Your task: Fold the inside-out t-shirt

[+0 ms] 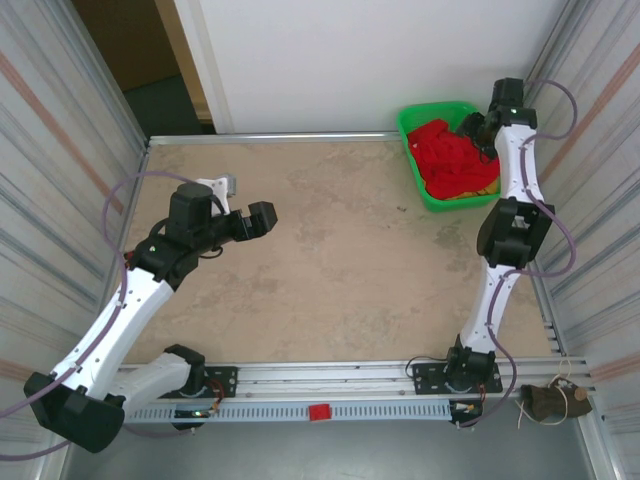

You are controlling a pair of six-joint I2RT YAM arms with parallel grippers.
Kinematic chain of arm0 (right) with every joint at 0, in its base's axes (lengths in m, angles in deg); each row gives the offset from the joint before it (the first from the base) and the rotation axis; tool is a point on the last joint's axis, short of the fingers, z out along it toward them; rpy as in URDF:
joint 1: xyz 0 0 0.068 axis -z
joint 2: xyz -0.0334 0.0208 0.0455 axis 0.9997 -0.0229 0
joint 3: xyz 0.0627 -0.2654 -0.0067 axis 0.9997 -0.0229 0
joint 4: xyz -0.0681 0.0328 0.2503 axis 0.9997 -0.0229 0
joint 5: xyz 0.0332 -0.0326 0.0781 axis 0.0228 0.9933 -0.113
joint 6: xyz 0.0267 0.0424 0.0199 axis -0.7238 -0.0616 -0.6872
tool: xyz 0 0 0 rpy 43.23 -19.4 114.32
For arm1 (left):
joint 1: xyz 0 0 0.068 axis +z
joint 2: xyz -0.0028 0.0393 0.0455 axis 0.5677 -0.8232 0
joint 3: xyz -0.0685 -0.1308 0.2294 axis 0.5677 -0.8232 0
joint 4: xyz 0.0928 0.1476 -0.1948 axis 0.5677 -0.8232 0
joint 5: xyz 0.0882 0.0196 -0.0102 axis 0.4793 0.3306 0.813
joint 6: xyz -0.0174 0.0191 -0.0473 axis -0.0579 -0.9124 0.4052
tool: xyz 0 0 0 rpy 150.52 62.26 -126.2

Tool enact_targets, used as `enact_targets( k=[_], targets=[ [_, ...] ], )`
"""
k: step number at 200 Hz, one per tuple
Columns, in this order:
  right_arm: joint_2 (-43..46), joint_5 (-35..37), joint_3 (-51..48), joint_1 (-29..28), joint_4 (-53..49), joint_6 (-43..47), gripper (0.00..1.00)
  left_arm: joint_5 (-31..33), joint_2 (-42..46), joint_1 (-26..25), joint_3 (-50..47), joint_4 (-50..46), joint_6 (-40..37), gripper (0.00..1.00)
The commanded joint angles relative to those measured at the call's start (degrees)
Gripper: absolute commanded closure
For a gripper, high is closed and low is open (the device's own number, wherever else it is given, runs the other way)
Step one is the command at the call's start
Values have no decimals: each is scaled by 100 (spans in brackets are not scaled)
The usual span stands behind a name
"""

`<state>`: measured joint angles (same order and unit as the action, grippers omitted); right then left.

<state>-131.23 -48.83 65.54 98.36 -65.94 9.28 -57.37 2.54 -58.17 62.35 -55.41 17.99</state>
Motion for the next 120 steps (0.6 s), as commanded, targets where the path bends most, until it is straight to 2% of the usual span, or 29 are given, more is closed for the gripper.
enact_targets(
  k=[1, 25, 39, 57, 66, 89, 120],
  targets=[
    [-576, 1, 497, -44, -518, 46, 31, -108, 140, 57, 8, 98, -56, 1],
    [-908, -54, 746, -44, -566, -61, 30, -119, 155, 58, -8, 103, -28, 1],
    [-1012, -181, 750, -44, -508, -129, 32, -125, 155, 58, -25, 95, -9, 1],
    [-1100, -322, 751, -62, -451, -169, 46, -115, 172, 60, -53, 79, 13, 1],
    [-1122, -408, 767, -71, -440, -178, 57, -119, 177, 62, -49, 46, 23, 1],
    [-1097, -856, 965, -36, -530, -211, 100, -91, 303, 59, -82, -55, 46, 1],
    [-452, -1379, 1060, -40, -384, -280, 100, 95, 678, 55, -185, -263, 45, 1]
  ],
)
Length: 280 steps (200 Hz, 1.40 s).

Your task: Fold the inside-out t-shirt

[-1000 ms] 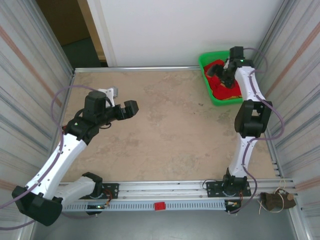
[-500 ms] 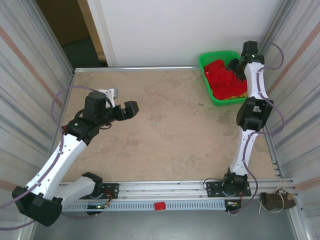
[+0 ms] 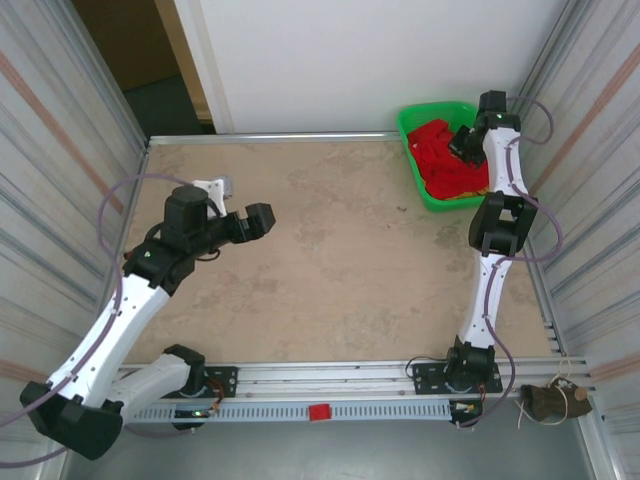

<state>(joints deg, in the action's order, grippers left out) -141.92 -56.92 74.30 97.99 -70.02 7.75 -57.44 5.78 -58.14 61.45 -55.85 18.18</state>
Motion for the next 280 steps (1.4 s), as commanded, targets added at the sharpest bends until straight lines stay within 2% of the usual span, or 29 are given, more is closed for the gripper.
enact_targets(
  k=[1, 50, 76, 110, 160, 190, 225, 280],
  targets=[
    [643, -586, 183, -5, 43, -133, 100, 109, 370, 48, -96, -225, 28, 1],
    [2361, -1587, 229, -421, 891, -851, 100, 515, 993, 61, 352, -1039, -205, 1],
    [3084, -2107, 436, -1017, 1005, -1088, 100, 532, 1182, 61, 551, -1187, -92, 1],
    [3932, -2403, 272, -1879, 736, -1062, 100, 235, 1172, 51, 626, -1106, 149, 1],
    [5431, -1642, -1932, -3048, 981, -733, 100, 129, 1270, 9, 360, -960, 457, 1],
    [6152, -1505, -4111, -3171, 1802, -883, 100, 233, 1504, -27, 115, -1081, 574, 1],
    [6076, -1758, -5342, -3180, 2541, -844, 100, 277, 1493, -27, -49, -948, 472, 1],
    [4858, -2135, -4875, -3136, 2704, -526, 100, -14, 233, -34, -114, -162, 281, 1]
  ],
)
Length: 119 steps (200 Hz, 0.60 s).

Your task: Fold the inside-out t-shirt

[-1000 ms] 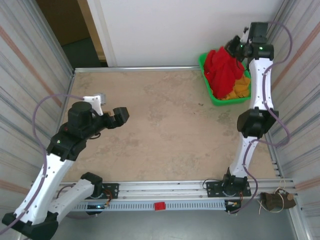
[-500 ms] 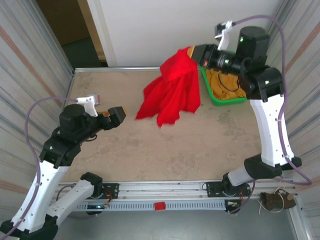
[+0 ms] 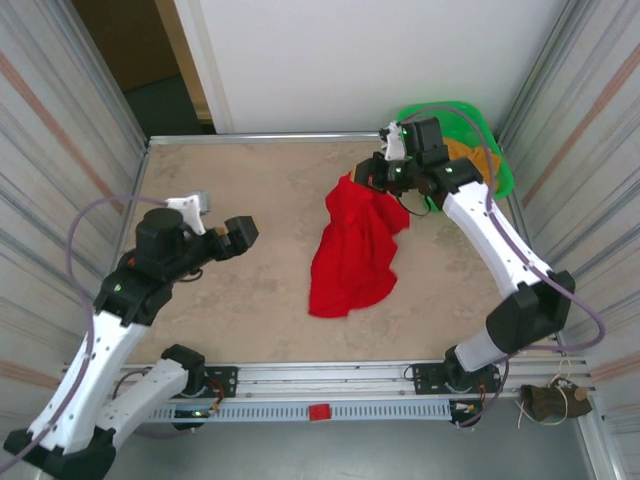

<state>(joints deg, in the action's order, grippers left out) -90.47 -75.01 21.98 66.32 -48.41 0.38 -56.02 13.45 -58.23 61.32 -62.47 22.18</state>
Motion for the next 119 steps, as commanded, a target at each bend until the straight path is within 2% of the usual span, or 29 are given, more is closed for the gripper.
enact_targets(
  k=[1, 52, 119],
  targets=[
    [-299, -332, 350, 31, 553, 211, 100, -153, -564, -31, -109, 514, -112, 1],
    [-176, -416, -894, 97, 1527, -147, 100, 379, -1615, -304, -823, 2325, 1307, 1],
    [68, -524, -1621, 156, 1950, -396, 100, 359, -3617, -545, -461, 4077, 2367, 2]
  ],
)
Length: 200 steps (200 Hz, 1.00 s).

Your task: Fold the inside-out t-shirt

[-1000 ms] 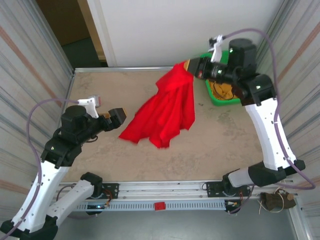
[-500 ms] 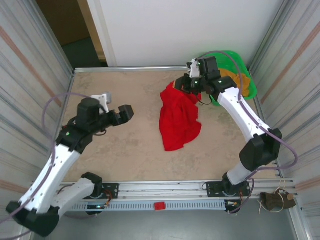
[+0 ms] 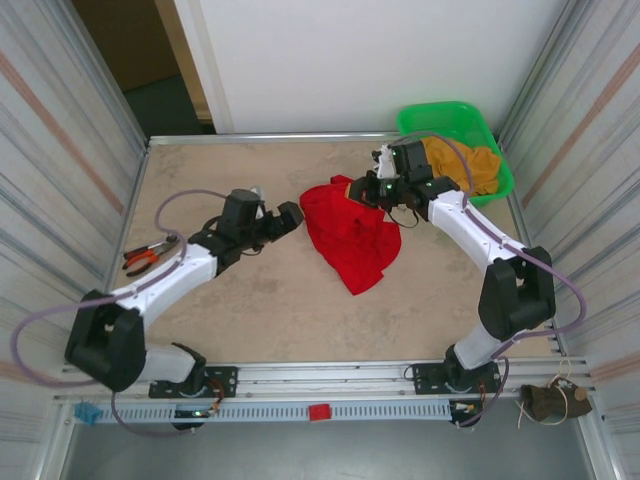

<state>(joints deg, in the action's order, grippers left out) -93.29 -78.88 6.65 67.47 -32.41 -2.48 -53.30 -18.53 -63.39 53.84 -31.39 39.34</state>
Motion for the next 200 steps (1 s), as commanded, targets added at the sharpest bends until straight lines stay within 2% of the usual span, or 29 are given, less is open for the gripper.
enact_targets(
  k=[1, 53, 72, 79, 100, 106, 116, 132, 144, 169, 186, 200],
  targets=[
    [359, -141, -95, 39, 351, -110, 100, 84, -445, -34, 296, 987, 672, 2],
    [625, -244, -448, 89, 457, -168, 100, 451, -1493, -311, 954, 1481, 1492, 6],
    [720, -324, -595, 125, 520, -215, 100, 472, -1929, -427, 1173, 1721, 1703, 16],
    [764, -345, -647, 142, 526, -224, 100, 434, -2088, -450, 1224, 1879, 1799, 26],
    [969, -369, -876, 258, 504, -241, 96, 280, -2520, -477, 1368, 2393, 2009, 67],
    [1048, -361, -973, 303, 483, -241, 90, 216, -2589, -477, 1420, 2486, 1997, 80],
    [1199, -321, -1148, 405, 416, -229, 74, 98, -2625, -461, 1512, 2540, 1901, 100],
    [1522, -176, -1411, 624, 89, -119, 57, -32, -2429, -443, 1589, 2329, 1579, 100],
    [1885, 208, -1617, 779, -277, 8, 50, -72, -2123, -434, 1587, 1986, 1198, 100],
    [2490, 1130, -1861, 930, -953, 359, 44, -150, -1256, -566, 1411, 896, 193, 100],
    [2626, 1269, -1888, 929, -1141, 531, 43, -52, -654, -768, 915, 266, -274, 100],
    [2569, 1306, -1863, 918, -1203, 614, 43, 28, -217, -917, 331, -15, -369, 100]
  ],
)
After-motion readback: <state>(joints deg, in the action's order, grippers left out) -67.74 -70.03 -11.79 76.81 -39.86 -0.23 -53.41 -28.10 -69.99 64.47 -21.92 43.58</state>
